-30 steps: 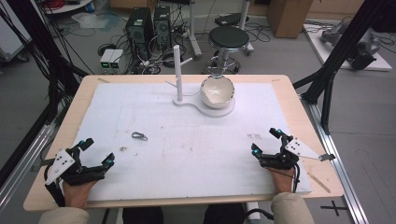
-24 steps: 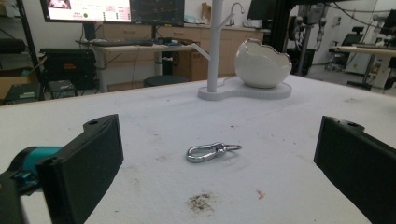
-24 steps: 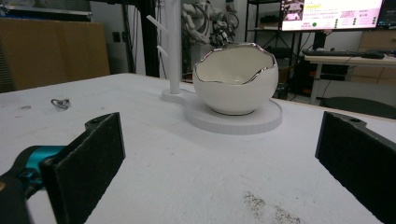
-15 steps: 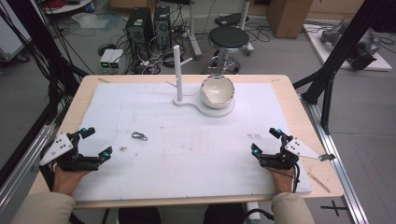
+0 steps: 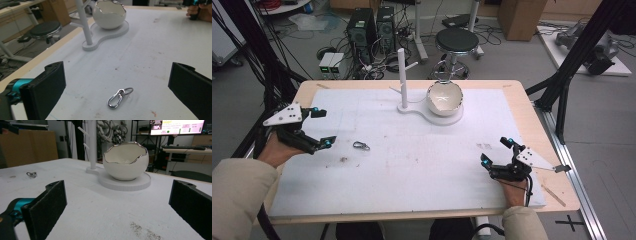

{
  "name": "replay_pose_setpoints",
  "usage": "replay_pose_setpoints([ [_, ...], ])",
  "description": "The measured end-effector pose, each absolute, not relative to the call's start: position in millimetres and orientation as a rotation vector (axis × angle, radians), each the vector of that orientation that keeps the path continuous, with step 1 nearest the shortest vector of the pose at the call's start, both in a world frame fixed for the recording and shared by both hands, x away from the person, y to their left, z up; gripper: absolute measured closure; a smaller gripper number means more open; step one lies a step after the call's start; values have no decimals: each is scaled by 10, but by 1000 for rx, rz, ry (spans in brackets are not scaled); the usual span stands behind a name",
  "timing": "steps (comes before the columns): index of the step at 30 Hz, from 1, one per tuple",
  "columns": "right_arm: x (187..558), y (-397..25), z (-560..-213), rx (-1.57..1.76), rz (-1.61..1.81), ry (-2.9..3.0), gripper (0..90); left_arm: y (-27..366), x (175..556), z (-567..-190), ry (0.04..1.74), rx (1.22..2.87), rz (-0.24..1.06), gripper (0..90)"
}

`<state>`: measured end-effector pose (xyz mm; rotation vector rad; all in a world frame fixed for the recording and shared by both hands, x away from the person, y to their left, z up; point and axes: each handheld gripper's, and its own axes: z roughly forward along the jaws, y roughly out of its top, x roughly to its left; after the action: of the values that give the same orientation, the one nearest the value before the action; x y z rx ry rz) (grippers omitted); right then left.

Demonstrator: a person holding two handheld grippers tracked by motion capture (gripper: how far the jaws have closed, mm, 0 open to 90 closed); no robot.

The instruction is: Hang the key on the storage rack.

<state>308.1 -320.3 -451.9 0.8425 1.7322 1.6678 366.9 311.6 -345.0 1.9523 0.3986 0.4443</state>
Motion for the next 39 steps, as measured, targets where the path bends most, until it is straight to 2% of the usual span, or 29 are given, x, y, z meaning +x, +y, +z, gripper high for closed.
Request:
replay_pose_setpoints([
  [7, 3083, -3194, -4518, 839, 1662, 1740, 4, 2927, 3892, -3314, 272, 2102, 431, 17],
  [13, 3084, -3192, -4517, 842, 1663, 1740, 4, 2707, 4042, -3295, 233, 2205, 330, 17],
  [16, 3084, -3192, -4518, 839, 1659, 1741, 4, 2626, 4088, -3317, 212, 2242, 319, 17],
  [26, 3083, -3194, -4517, 844, 1663, 1740, 4, 2312, 4193, -3599, 136, 2408, 279, 17],
  [39, 3083, -3193, -4517, 848, 1662, 1738, 4, 2113, 4202, -3838, 98, 2567, 239, 17],
])
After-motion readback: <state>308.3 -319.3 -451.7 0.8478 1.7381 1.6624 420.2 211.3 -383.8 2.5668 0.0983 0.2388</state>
